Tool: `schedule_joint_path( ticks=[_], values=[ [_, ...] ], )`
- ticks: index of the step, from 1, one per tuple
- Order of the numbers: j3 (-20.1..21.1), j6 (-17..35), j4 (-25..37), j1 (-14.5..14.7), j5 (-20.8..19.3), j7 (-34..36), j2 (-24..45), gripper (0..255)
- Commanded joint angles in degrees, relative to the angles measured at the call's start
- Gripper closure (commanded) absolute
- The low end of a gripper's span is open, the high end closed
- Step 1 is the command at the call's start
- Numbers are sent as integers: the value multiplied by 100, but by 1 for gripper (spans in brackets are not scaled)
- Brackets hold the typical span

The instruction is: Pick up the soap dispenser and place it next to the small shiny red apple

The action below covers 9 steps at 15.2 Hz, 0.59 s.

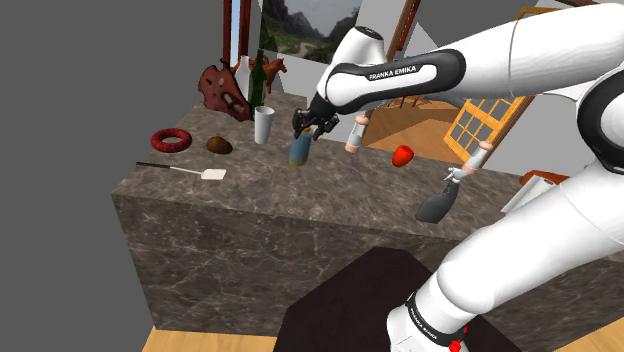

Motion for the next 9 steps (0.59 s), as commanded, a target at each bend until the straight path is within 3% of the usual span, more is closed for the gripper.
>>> schedule_joint_path(
  ticks=[1,9],
  values=[
    [0,-153,118,1,1,4,-34,255],
    [-19,-784,585,2,15,-12,-198,255]
  ],
)
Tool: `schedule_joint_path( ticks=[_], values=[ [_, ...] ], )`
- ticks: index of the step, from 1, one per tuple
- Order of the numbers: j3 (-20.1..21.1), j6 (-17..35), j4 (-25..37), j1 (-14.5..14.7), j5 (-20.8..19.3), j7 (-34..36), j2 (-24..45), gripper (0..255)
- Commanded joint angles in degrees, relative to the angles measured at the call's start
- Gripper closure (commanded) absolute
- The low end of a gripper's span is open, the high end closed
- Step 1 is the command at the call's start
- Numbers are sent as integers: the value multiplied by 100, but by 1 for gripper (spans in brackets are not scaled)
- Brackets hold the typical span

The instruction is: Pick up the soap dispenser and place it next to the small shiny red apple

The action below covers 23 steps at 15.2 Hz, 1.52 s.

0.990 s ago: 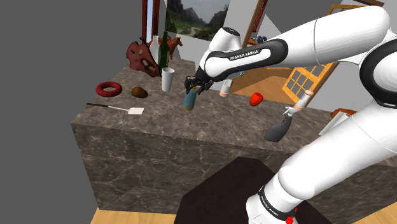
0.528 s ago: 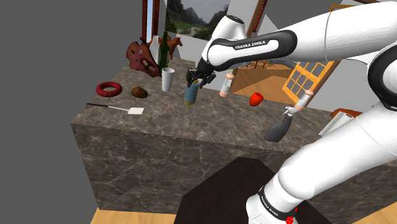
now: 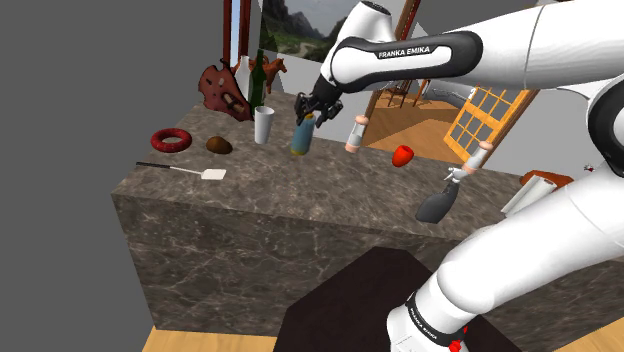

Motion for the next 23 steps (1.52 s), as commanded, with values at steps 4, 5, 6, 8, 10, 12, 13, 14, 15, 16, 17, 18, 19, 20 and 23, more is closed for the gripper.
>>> schedule_joint_path(
  ticks=[4,5,6,8,10,12,13,14,15,16,17,18,19,20,23],
  values=[
    [-21,-409,352,-7,5,-24,-55,255],
    [-23,-486,420,-8,5,-25,-65,255],
    [-25,-564,490,-8,5,-25,-73,255],
    [-28,-718,632,-10,5,-26,-85,255],
    [-31,-873,779,-11,4,-27,-93,255],
    [-34,-1027,930,-13,3,-27,-95,255],
    [-35,-1104,1008,-13,2,-27,-95,255],
    [-37,-1181,1087,-14,1,-27,-93,255],
    [-38,-1258,1167,-15,0,-27,-90,255],
    [-38,-1274,1184,-15,0,-27,-90,255],
    [-134,-1277,1088,-51,32,-172,-186,255],
    [-231,-1282,999,-88,60,-316,-277,255],
    [-330,-1290,916,-123,84,-460,-364,255],
    [-430,-1299,840,-159,104,-604,-445,255],
    [-736,-1339,652,-270,146,-1032,-656,255]
  ],
)
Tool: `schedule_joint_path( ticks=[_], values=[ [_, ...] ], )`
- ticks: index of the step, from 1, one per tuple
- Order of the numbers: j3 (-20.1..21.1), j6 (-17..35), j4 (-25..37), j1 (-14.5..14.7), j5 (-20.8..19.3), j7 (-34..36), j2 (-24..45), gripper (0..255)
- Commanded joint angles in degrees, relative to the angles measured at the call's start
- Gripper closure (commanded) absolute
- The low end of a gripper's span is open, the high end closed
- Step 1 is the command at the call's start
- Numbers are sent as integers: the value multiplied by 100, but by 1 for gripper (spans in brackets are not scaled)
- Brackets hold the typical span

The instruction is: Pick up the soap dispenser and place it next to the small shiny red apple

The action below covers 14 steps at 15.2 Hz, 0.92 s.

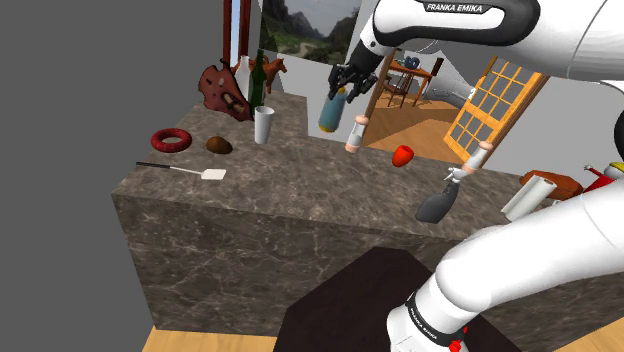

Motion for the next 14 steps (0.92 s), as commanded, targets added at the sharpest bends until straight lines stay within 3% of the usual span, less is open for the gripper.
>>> schedule_joint_path(
  ticks=[1,14],
  values=[
    [-196,6,-135,-71,21,-282,-117,255],
    [-1614,-309,-183,-563,32,-2149,-360,255]
  ],
)
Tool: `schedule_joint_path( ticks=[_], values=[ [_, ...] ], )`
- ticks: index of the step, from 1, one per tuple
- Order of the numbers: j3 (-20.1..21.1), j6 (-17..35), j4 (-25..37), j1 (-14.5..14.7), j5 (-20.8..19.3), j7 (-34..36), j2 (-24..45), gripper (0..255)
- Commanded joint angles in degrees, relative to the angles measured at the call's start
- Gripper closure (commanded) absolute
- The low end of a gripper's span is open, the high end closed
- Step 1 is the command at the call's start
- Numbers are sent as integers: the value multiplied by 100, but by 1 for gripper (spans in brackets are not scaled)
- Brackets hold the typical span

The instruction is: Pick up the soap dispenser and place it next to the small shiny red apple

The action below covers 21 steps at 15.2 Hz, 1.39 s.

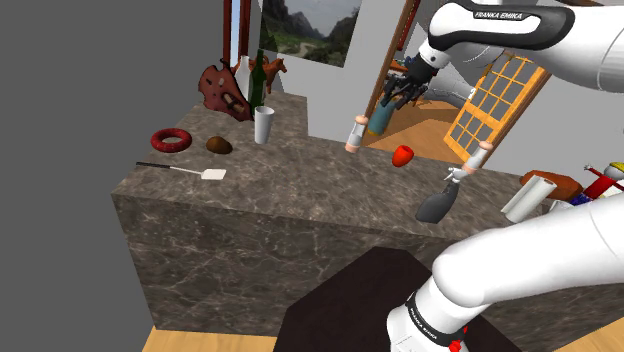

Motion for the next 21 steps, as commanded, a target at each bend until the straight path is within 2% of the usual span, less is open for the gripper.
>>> schedule_joint_path(
  ticks=[1,12,17,19,20,21],
  values=[
    [-213,-63,89,-59,10,-279,45,255],
    [-1562,-473,987,-323,298,-1983,752,255],
    [-2244,-760,1677,-416,704,-2856,1396,255],
    [-2527,-911,2011,-475,949,-3234,1731,255],
    [-2765,-1060,2315,-541,1195,-3559,2049,255],
    [-2749,-983,2227,-553,1192,-3574,2036,255]
  ],
)
